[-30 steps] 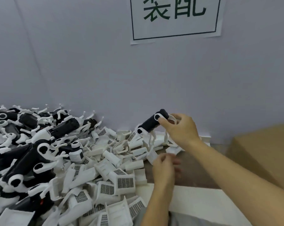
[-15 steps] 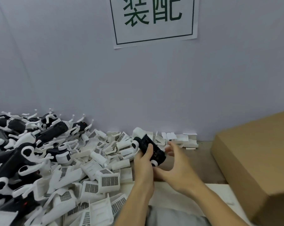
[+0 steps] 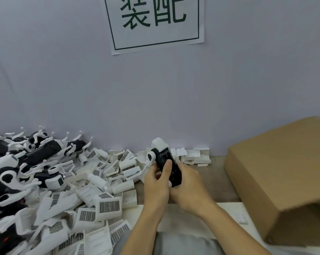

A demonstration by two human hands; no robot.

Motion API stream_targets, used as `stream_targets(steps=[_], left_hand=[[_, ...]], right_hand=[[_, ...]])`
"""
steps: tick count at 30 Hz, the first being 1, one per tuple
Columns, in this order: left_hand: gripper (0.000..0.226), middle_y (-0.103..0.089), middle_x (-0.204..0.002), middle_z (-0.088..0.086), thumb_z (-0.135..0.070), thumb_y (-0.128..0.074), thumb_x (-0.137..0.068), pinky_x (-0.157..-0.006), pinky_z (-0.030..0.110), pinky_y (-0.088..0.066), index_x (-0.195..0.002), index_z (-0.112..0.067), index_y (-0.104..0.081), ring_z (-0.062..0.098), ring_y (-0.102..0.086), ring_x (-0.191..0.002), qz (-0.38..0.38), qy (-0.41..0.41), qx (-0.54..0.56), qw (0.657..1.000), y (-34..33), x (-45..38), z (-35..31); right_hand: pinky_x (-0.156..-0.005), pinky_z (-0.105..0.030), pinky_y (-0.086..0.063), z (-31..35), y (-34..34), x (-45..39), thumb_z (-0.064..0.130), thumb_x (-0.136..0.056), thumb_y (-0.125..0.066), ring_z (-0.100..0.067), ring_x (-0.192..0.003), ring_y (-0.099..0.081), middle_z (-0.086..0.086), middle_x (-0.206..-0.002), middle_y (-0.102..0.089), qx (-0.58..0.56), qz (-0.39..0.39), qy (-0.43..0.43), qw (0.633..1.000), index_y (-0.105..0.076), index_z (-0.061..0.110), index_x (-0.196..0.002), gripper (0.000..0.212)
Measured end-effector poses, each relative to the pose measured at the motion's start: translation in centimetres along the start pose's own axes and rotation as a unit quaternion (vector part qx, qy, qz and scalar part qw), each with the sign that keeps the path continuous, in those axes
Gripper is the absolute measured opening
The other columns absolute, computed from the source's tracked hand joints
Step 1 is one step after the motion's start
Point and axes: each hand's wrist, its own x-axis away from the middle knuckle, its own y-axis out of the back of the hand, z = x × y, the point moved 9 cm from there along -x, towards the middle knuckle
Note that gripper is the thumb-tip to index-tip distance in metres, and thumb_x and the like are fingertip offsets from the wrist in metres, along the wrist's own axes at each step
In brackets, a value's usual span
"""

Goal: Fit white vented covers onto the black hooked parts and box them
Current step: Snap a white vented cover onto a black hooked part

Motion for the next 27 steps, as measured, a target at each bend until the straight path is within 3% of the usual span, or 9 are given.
stream_targets(steps=[2, 4, 6, 8, 13, 19, 22, 24, 27], left_hand=[[0.011, -0.078, -0.092, -0.005, -0.024, -0.065, -0.096, -0.076, 0.022, -0.056, -0.103, -0.021, -0.073, 0.008, -0.072, -0.089, -0.010, -0.005, -0.012, 1.000, 0.2, -0.2, 0.1], [0.013, -0.078, -0.087, -0.007, -0.010, -0.066, -0.094, -0.071, 0.018, -0.055, -0.098, -0.021, -0.073, 0.006, -0.073, -0.083, -0.017, -0.021, -0.025, 0.999, 0.6, -0.4, -0.1], [0.024, -0.077, -0.081, -0.011, -0.004, -0.067, -0.091, -0.070, 0.018, -0.053, -0.090, -0.027, -0.071, 0.002, -0.071, -0.079, -0.022, -0.056, -0.079, 0.995, 0.9, -0.5, -0.5], [0.029, -0.071, -0.077, -0.019, -0.007, -0.065, -0.090, -0.078, 0.031, -0.052, -0.082, -0.035, -0.065, -0.002, -0.065, -0.077, -0.008, -0.105, -0.202, 0.974, 0.4, -0.3, -0.9], [0.027, -0.059, -0.088, -0.023, -0.016, -0.057, -0.091, -0.087, 0.035, -0.029, -0.099, -0.042, -0.053, -0.005, -0.050, -0.087, 0.109, -0.176, -0.375, 0.904, -3.1, 0.9, -0.6], [0.023, -0.063, -0.100, -0.019, -0.031, -0.059, -0.094, -0.097, 0.034, -0.029, -0.115, -0.037, -0.051, -0.007, -0.049, -0.095, 0.092, -0.189, -0.368, 0.906, -3.0, 0.7, -0.9], [0.013, -0.064, -0.093, -0.017, -0.030, -0.056, -0.099, -0.090, 0.029, -0.033, -0.111, -0.030, -0.052, -0.003, -0.051, -0.086, 0.060, -0.201, -0.353, 0.912, -2.4, 0.7, -1.2], [0.012, -0.063, -0.082, -0.013, -0.026, -0.048, -0.103, -0.075, 0.021, -0.040, -0.095, -0.024, -0.058, 0.005, -0.058, -0.079, 0.007, -0.169, -0.272, 0.947, -1.2, 0.3, -1.6], [0.038, -0.060, -0.073, 0.000, -0.024, -0.036, -0.107, -0.063, 0.016, -0.042, -0.076, -0.017, -0.057, 0.023, -0.057, -0.076, -0.148, -0.001, -0.078, 0.986, 2.8, -0.3, 0.2]], right_hand=[[-0.086, -0.031, -0.057, 0.0, -0.5, 0.1, 0.031, -0.071, -0.070, 0.001, -0.099, -0.065, 0.017, -0.108, -0.069, -0.006, 0.019, 0.007, 1.000, -0.060, 0.043, -0.109, 0.041], [-0.094, -0.015, -0.049, -0.3, -0.5, 0.2, 0.020, -0.082, -0.069, 0.011, -0.114, -0.055, 0.025, -0.123, -0.058, -0.042, 0.018, 0.006, 0.999, -0.050, 0.053, -0.117, 0.052], [-0.093, -0.008, -0.042, -1.1, 0.3, 0.0, 0.016, -0.089, -0.068, 0.012, -0.128, -0.043, 0.026, -0.134, -0.047, -0.119, -0.009, -0.021, 0.993, -0.038, 0.046, -0.137, 0.065], [-0.088, -0.011, -0.047, -1.5, 0.9, -0.3, 0.020, -0.087, -0.076, 0.008, -0.126, -0.048, 0.019, -0.136, -0.049, -0.184, -0.033, -0.032, 0.982, -0.033, 0.035, -0.146, 0.075], [-0.062, -0.013, -0.053, -2.5, 3.8, -0.5, 0.024, -0.073, -0.088, -0.003, -0.081, -0.070, 0.008, -0.088, -0.071, -0.223, -0.180, -0.065, 0.956, -0.063, 0.023, -0.110, 0.045], [-0.048, -0.010, -0.047, -3.5, 5.1, -0.3, 0.037, -0.074, -0.085, 0.000, -0.064, -0.069, 0.014, -0.068, -0.072, -0.206, -0.243, -0.088, 0.944, -0.070, 0.020, -0.076, 0.022], [-0.060, -0.010, -0.051, -2.4, 4.0, -0.5, 0.044, -0.074, -0.081, 0.001, -0.079, -0.071, 0.013, -0.083, -0.075, -0.239, -0.180, -0.059, 0.952, -0.070, 0.020, -0.093, 0.032], [-0.080, -0.017, -0.055, -1.7, 2.4, -0.5, 0.052, -0.074, -0.072, 0.001, -0.103, -0.067, 0.015, -0.106, -0.073, -0.258, -0.107, -0.048, 0.959, -0.062, 0.027, -0.119, 0.053], [-0.108, -0.036, -0.045, -2.4, 1.7, -0.3, 0.050, -0.092, -0.059, -0.002, -0.122, -0.053, 0.018, -0.132, -0.055, -0.224, -0.092, -0.088, 0.966, -0.039, 0.029, -0.149, 0.064]])
